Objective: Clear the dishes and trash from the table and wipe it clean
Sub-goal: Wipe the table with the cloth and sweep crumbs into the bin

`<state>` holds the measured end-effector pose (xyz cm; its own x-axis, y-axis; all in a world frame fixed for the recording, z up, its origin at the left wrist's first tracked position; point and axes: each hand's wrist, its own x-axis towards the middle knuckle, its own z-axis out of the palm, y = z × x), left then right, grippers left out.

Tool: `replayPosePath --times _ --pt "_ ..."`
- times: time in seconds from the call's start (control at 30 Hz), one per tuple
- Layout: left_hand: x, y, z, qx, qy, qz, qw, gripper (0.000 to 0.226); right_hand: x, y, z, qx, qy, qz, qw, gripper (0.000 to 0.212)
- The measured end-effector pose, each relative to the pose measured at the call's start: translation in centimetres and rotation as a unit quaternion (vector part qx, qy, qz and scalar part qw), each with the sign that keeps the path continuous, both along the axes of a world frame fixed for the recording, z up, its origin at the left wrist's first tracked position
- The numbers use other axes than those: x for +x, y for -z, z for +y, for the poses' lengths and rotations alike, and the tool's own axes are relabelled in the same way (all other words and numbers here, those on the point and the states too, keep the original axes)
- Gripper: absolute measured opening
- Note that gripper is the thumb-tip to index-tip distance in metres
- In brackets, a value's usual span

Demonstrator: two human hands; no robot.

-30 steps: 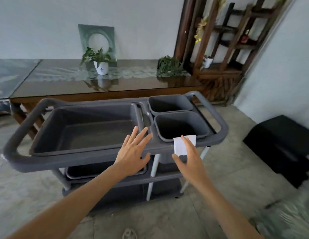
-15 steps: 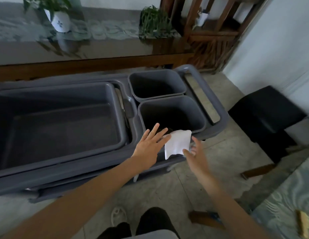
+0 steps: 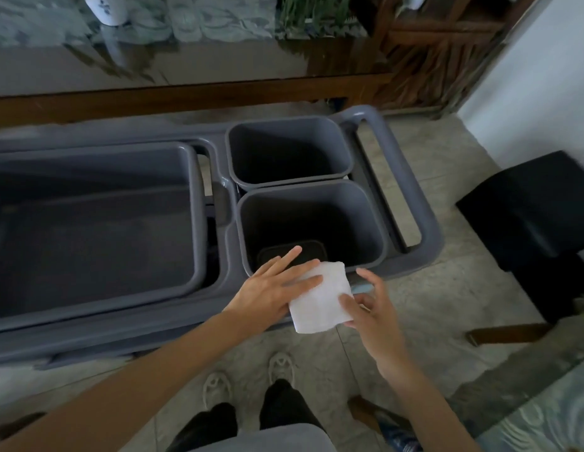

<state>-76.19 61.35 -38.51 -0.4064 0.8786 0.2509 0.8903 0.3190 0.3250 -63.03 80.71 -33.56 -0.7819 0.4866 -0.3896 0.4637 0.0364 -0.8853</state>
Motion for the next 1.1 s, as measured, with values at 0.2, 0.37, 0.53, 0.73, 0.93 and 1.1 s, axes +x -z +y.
replayPosePath --times 0.2,0.37,0.53,0.73,0.93,1.1 --pt "-0.3 -2.5 0.6 0.099 -0.078 -0.192 0.973 0.044 -2.1 -3.1 2.9 -0.020 -0.036 0.026 0.999 0.019" --pt "-1.3 -8.8 1.1 0.141 -0.168 -0.294 0.930 0.032 -5.9 -7.0 4.6 -0.088 -0.096 0.073 0.989 0.039" --pt "-0.5 -14.7 -1.2 0.256 -0.284 -0.335 0.861 0.044 -10.7 -11.2 3.5 -0.154 -0.221 0.142 0.953 0.044" --pt "1.3 -19.5 -6.3 0.406 -0.413 -0.278 0.766 0.060 -14.8 -15.3 -4.8 -0.016 -0.397 0.178 0.900 0.011" --pt "6.9 -25.0 -14.7 0.525 -0.501 -0.188 0.662 0.051 -13.8 -20.5 -16.8 -0.095 -0.517 0.231 0.819 0.026" --pt "14.3 -29.4 -22.6 0.575 -0.552 -0.108 0.594 0.044 -8.4 -24.0 -27.7 -0.127 -0.567 0.267 0.769 0.022"
